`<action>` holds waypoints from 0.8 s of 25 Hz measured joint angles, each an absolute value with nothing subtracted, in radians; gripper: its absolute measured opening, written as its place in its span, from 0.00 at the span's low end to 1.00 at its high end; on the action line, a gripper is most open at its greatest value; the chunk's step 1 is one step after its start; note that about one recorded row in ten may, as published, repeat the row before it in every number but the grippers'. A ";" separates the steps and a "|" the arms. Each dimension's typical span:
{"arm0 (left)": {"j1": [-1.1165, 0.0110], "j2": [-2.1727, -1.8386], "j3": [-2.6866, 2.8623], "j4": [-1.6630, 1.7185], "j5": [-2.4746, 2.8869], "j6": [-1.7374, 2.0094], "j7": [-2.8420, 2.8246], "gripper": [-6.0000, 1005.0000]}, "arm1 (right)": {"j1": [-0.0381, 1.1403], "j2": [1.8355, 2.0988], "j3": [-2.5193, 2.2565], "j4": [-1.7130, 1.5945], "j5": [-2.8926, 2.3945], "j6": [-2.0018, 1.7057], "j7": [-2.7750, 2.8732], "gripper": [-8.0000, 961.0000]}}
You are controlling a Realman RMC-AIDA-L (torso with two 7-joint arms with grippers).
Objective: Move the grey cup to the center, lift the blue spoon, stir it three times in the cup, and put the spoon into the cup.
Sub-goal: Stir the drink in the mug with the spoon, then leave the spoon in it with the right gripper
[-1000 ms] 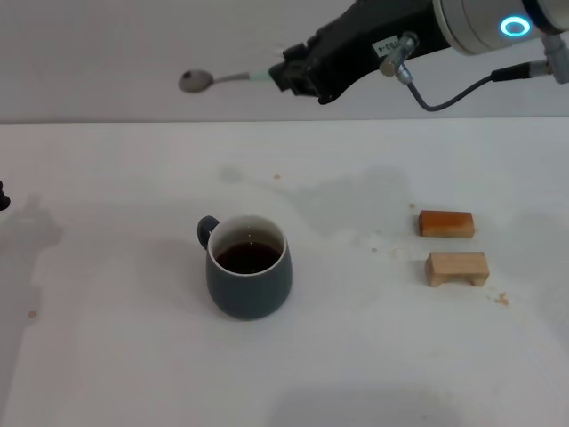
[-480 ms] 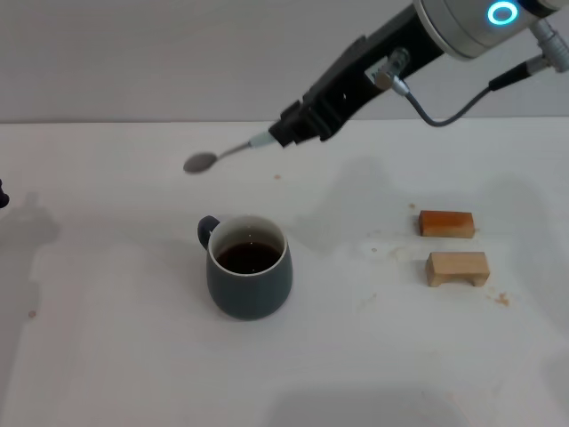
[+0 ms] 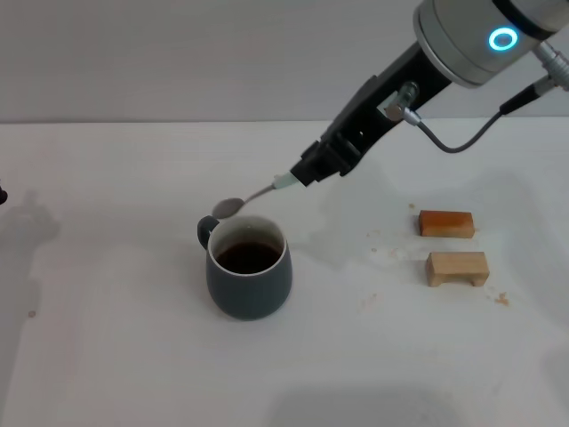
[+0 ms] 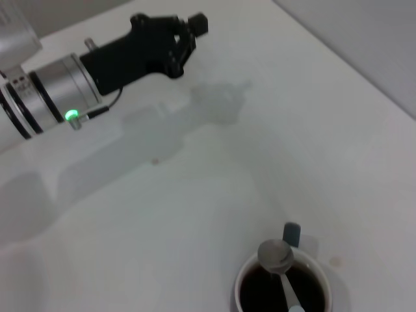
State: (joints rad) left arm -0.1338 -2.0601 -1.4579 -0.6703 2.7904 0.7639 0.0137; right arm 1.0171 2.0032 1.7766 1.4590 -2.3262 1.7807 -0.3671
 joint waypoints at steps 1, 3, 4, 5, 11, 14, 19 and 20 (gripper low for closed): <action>-0.134 -2.060 -1.458 -0.670 2.790 0.764 0.014 0.00 | 1.017 2.003 1.777 1.459 -2.326 1.781 -0.367 0.17; -0.135 -2.060 -1.460 -0.670 2.790 0.764 0.014 0.00 | 1.019 2.002 1.776 1.445 -2.327 1.787 -0.372 0.17; -0.137 -2.060 -1.463 -0.671 2.790 0.764 0.014 0.00 | 1.020 2.002 1.776 1.432 -2.332 1.793 -0.378 0.17; -0.137 -2.060 -1.463 -0.671 2.790 0.764 0.014 0.00 | 1.020 2.002 1.776 1.432 -2.332 1.793 -0.378 0.17; -0.139 -2.060 -1.469 -0.672 2.790 0.764 0.015 0.00 | 1.026 2.002 1.760 1.380 -2.342 1.801 -0.388 0.17; -0.140 -2.060 -1.469 -0.672 2.790 0.765 0.015 0.00 | 1.035 2.005 1.741 1.331 -2.359 1.793 -0.404 0.17; -0.140 -2.060 -1.468 -0.671 2.790 0.774 0.015 0.00 | 1.043 2.009 1.736 1.299 -2.372 1.772 -0.422 0.17; -0.140 -2.060 -1.468 -0.671 2.790 0.774 0.015 0.00 | 1.043 2.009 1.736 1.299 -2.372 1.772 -0.422 0.17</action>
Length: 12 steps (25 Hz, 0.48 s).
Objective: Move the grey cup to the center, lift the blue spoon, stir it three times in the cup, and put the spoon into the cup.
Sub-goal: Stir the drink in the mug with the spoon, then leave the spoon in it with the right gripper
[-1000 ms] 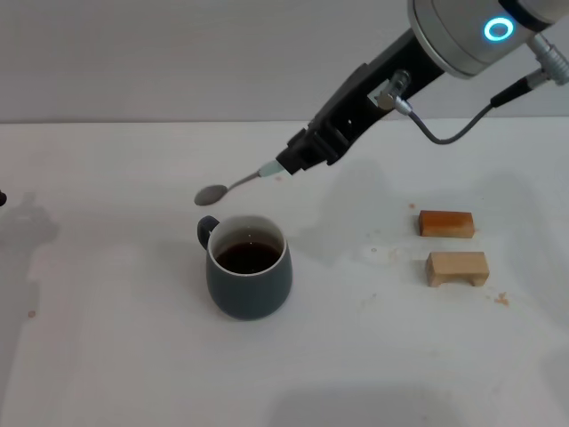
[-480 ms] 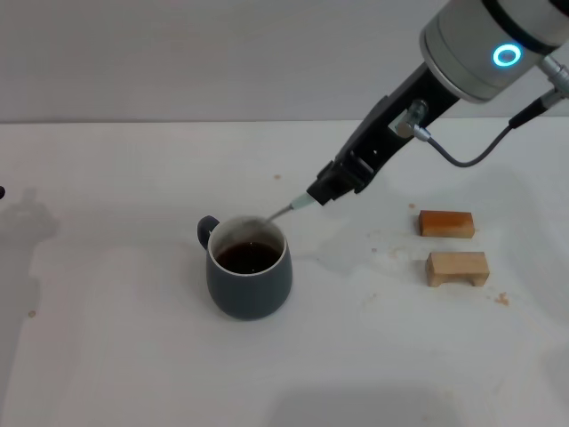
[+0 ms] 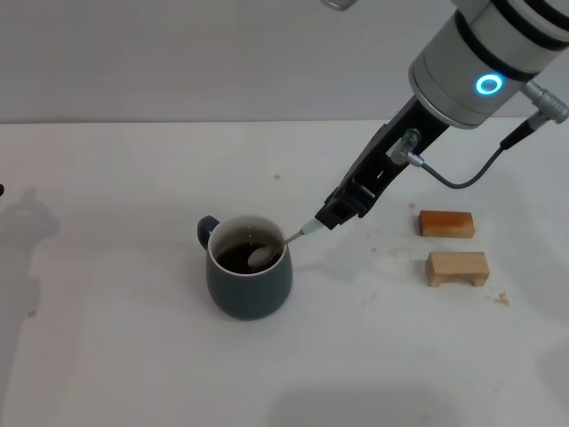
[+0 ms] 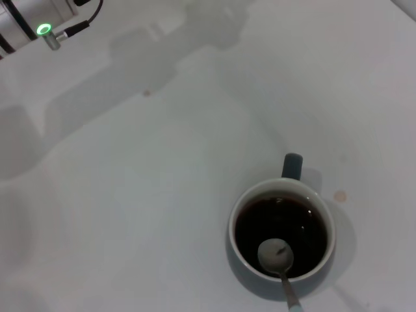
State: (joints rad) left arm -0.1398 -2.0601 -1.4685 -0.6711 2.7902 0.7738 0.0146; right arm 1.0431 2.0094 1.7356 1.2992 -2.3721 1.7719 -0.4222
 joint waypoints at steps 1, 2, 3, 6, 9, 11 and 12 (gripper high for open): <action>-0.139 -2.060 -1.468 -0.671 2.790 0.776 0.015 0.00 | 1.044 2.010 1.734 1.295 -2.373 1.767 -0.426 0.17; -0.138 -2.060 -1.468 -0.669 2.790 0.779 0.014 0.00 | 1.046 2.011 1.730 1.278 -2.375 1.756 -0.435 0.17; -0.138 -2.060 -1.468 -0.669 2.790 0.779 0.014 0.00 | 1.046 2.011 1.730 1.278 -2.375 1.756 -0.435 0.17; -0.138 -2.060 -1.468 -0.665 2.790 0.783 0.014 0.00 | 1.051 2.012 1.718 1.250 -2.377 1.734 -0.445 0.17; -0.136 -2.060 -1.468 -0.664 2.790 0.787 0.014 0.00 | 1.067 2.014 1.704 1.203 -2.378 1.701 -0.465 0.17; -0.135 -2.060 -1.468 -0.663 2.790 0.789 0.014 0.00 | 1.073 2.014 1.703 1.189 -2.378 1.693 -0.470 0.17; -0.133 -2.061 -1.468 -0.663 2.790 0.793 0.011 0.00 | 1.078 2.015 1.702 1.177 -2.378 1.685 -0.474 0.17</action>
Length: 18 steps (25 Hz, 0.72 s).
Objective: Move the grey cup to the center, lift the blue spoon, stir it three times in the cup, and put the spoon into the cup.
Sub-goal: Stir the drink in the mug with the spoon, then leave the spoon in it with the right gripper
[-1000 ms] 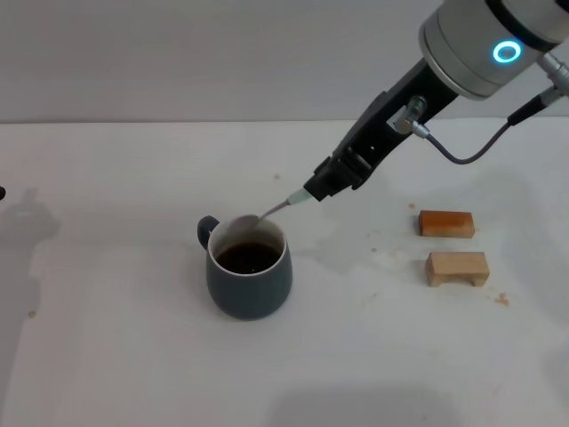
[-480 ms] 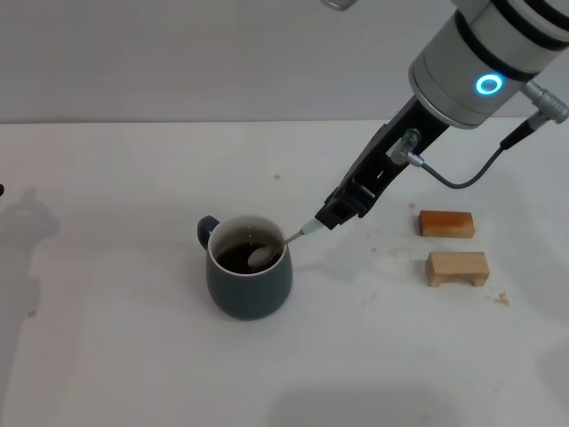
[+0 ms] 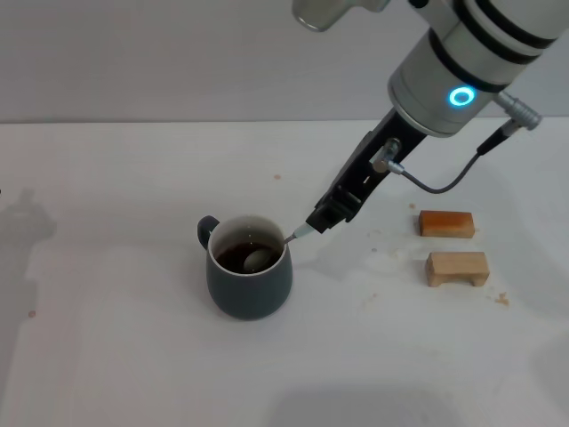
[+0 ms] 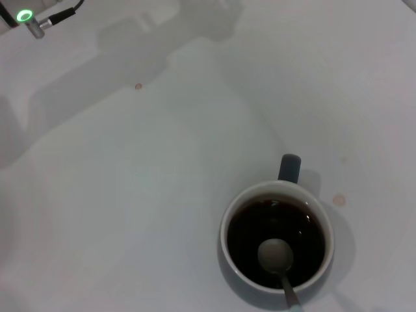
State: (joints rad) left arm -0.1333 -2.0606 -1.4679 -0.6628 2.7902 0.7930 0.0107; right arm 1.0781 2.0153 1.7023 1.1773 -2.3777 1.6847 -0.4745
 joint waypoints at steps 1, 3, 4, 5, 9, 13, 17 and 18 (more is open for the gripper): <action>-0.133 -2.061 -1.468 -0.662 2.790 0.794 0.009 0.00 | 1.083 2.016 1.702 1.167 -2.378 1.676 -0.479 0.17; -0.132 -2.061 -1.468 -0.661 2.790 0.796 0.006 0.00 | 1.097 2.019 1.702 1.138 -2.378 1.656 -0.491 0.17; -0.132 -2.061 -1.468 -0.661 2.790 0.796 0.006 0.00 | 1.106 2.020 1.701 1.120 -2.378 1.649 -0.498 0.17; -0.132 -2.061 -1.468 -0.654 2.790 0.805 0.006 0.00 | 1.114 2.021 1.701 1.104 -2.378 1.642 -0.504 0.17; -0.132 -2.061 -1.468 -0.650 2.790 0.814 0.005 0.00 | 1.151 2.025 1.700 1.032 -2.385 1.612 -0.527 0.17; -0.133 -2.062 -1.476 -0.646 2.790 0.819 0.004 0.00 | 1.185 2.031 1.698 0.973 -2.390 1.587 -0.545 0.17; -0.136 -2.062 -1.480 -0.639 2.790 0.834 0.004 0.00 | 1.208 2.040 1.680 0.947 -2.391 1.569 -0.550 0.17; -0.136 -2.062 -1.480 -0.639 2.790 0.834 0.004 0.00 | 1.208 2.040 1.680 0.947 -2.391 1.569 -0.550 0.17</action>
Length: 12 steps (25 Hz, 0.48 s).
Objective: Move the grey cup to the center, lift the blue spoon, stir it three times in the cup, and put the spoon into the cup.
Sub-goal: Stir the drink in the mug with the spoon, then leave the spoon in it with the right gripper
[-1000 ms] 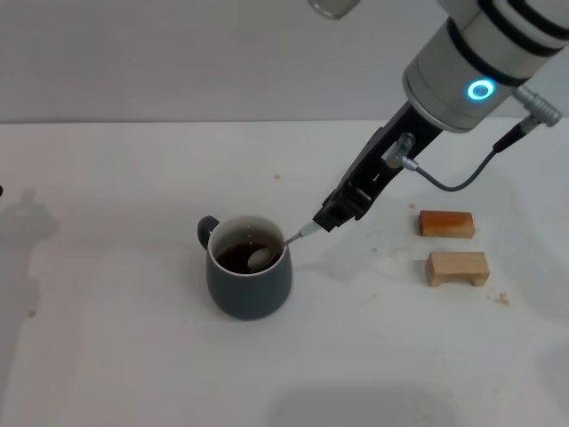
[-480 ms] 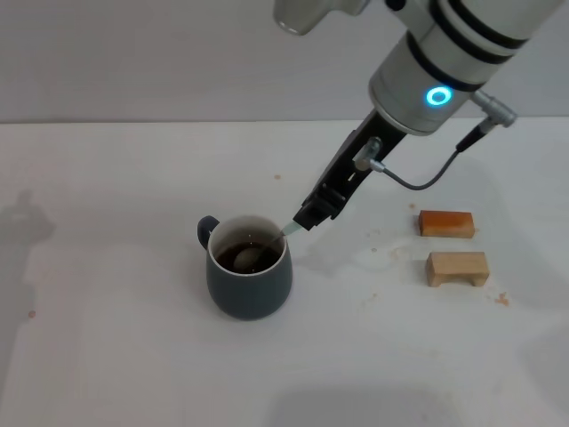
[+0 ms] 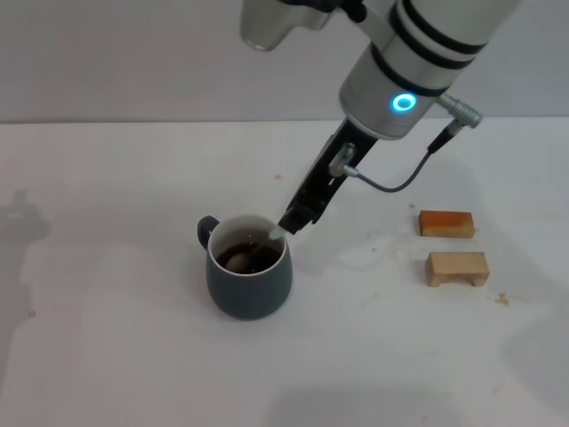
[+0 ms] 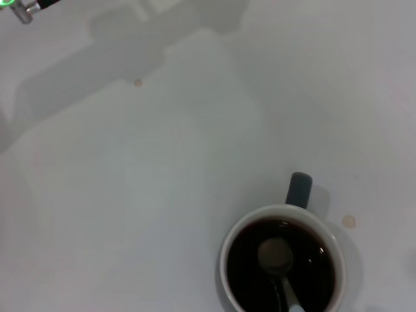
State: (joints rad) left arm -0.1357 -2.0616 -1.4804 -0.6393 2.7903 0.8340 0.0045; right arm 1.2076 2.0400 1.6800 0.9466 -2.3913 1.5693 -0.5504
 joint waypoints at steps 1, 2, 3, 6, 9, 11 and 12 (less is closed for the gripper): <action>-0.136 -2.062 -1.481 -0.637 2.790 0.837 0.004 0.00 | 1.212 2.044 1.678 0.944 -2.391 1.567 -0.553 0.17; -0.138 -2.062 -1.481 -0.633 2.790 0.842 0.004 0.00 | 1.216 2.048 1.677 0.941 -2.391 1.560 -0.556 0.17; -0.138 -2.062 -1.482 -0.633 2.790 0.843 0.004 0.00 | 1.219 2.050 1.677 0.939 -2.391 1.554 -0.558 0.17; -0.139 -2.062 -1.482 -0.633 2.790 0.848 0.005 0.00 | 1.238 2.052 1.681 0.905 -2.406 1.503 -0.559 0.17; -0.140 -2.062 -1.482 -0.626 2.790 0.862 0.005 0.00 | 1.248 2.051 1.685 0.888 -2.435 1.487 -0.559 0.17; -0.141 -2.062 -1.482 -0.626 2.790 0.863 0.005 0.00 | 1.249 2.050 1.685 0.887 -2.442 1.486 -0.559 0.17; -0.141 -2.062 -1.482 -0.626 2.790 0.864 0.005 0.00 | 1.249 2.050 1.686 0.887 -2.448 1.489 -0.559 0.17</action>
State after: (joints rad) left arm -0.1410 -2.0616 -1.4818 -0.6259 2.7903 0.8641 0.0046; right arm 1.2486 2.0495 1.6855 0.8866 -2.4478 1.4893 -0.5592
